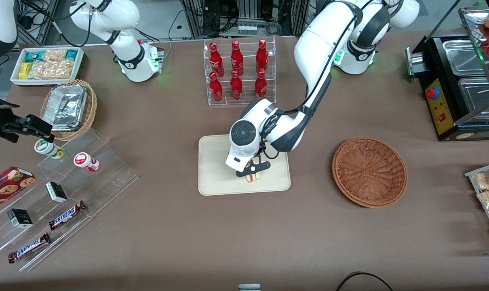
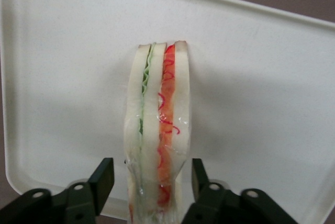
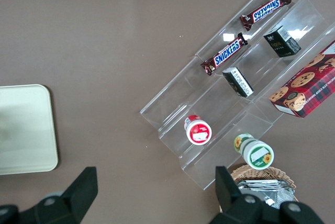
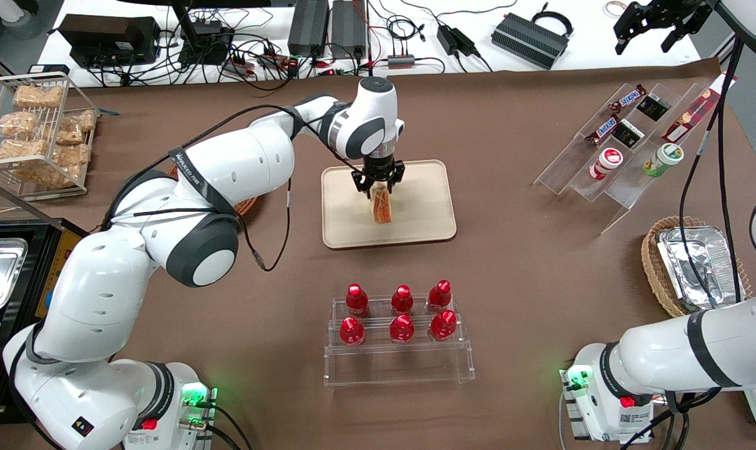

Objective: Place sandwich from basket to tray
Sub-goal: 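Lower the sandwich onto the tray and open the left gripper, then raise the left gripper up away from the sandwich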

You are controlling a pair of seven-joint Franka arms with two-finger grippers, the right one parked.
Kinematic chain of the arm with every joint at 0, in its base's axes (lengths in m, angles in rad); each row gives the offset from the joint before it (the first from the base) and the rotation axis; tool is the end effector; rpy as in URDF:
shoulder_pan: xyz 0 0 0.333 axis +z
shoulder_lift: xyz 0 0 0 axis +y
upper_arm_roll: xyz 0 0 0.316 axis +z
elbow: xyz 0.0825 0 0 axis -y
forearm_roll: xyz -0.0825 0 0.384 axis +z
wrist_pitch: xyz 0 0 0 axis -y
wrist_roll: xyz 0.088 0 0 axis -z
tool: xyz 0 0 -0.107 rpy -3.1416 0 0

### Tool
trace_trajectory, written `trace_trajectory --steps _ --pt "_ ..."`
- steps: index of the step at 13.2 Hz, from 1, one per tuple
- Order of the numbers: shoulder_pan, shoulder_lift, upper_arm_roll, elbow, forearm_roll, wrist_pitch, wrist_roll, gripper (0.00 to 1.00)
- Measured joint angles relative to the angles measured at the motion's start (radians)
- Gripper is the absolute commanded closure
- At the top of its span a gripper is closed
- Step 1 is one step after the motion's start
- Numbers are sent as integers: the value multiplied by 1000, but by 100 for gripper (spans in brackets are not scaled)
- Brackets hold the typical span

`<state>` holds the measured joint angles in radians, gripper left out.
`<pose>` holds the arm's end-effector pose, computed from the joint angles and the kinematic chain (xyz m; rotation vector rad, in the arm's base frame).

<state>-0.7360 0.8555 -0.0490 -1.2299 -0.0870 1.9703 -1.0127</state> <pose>0.5281 -0.5225 0.2453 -3.0836 -0.4360 0.2526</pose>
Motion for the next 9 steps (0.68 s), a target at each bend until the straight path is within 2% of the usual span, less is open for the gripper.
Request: trace_trajectory --steps 6,9 --pt "1 -73 3 25 0 -103 13 0" --pt "16 -133 6 27 0 -182 110 0"
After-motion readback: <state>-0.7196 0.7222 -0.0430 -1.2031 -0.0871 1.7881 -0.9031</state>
